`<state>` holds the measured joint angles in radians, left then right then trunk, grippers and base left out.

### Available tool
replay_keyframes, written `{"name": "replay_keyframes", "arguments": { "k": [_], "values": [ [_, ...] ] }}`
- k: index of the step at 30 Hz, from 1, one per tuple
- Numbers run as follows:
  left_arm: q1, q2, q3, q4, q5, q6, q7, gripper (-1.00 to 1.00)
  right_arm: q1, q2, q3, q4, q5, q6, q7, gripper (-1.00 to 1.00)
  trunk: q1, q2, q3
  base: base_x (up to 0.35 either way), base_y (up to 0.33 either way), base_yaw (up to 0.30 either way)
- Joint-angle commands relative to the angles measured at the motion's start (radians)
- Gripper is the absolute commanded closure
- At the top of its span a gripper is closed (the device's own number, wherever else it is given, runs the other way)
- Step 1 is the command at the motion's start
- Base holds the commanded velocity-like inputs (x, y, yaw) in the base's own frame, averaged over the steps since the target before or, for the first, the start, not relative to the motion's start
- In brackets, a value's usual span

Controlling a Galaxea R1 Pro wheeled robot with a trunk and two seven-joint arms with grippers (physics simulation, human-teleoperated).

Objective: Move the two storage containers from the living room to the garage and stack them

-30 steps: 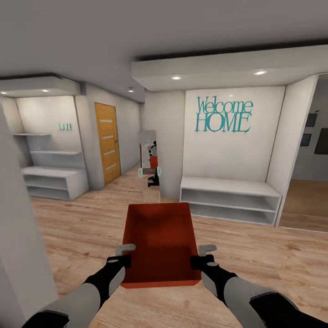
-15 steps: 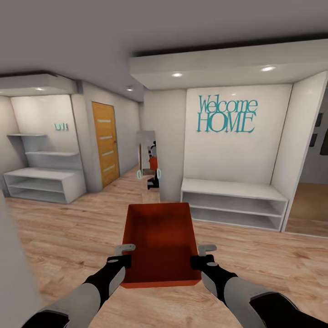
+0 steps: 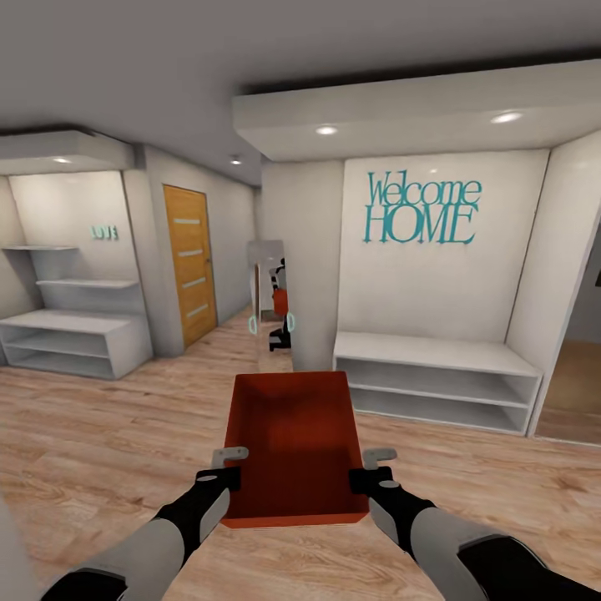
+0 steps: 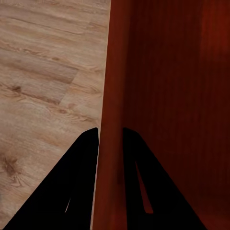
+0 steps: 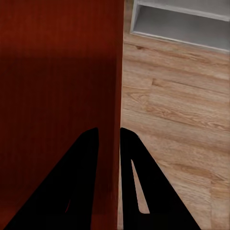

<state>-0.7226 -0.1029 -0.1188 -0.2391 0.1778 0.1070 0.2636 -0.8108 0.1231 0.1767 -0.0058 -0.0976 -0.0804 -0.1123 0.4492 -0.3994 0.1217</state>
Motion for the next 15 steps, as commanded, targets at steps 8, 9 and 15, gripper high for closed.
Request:
{"name": "replay_keyframes", "arguments": {
  "k": [8, 9, 15],
  "values": [
    [0.0, 0.016, 0.01, 0.0, 0.003, 0.008, 0.063, 1.0, -0.001, 0.0, -0.014, -0.002, -0.01, -0.004, -0.02, 1.0, 0.001, -0.001, 0.0, 0.323, 0.0, 0.001],
    [0.0, 0.016, 0.01, 0.0, 0.003, 0.008, 0.063, 1.0, -0.001, 0.0, -0.014, -0.002, -0.01, -0.004, -0.022, 1.0, 0.001, -0.001, 0.0, 0.323, 0.0, 0.071],
    [0.0, 0.017, 0.01, 0.0, 0.003, 0.008, 0.063, 1.0, -0.001, -0.002, -0.014, -0.002, -0.01, -0.003, -0.025, 1.0, 0.001, -0.001, 0.0, 0.323, 0.0, 0.211]
  ]
}}
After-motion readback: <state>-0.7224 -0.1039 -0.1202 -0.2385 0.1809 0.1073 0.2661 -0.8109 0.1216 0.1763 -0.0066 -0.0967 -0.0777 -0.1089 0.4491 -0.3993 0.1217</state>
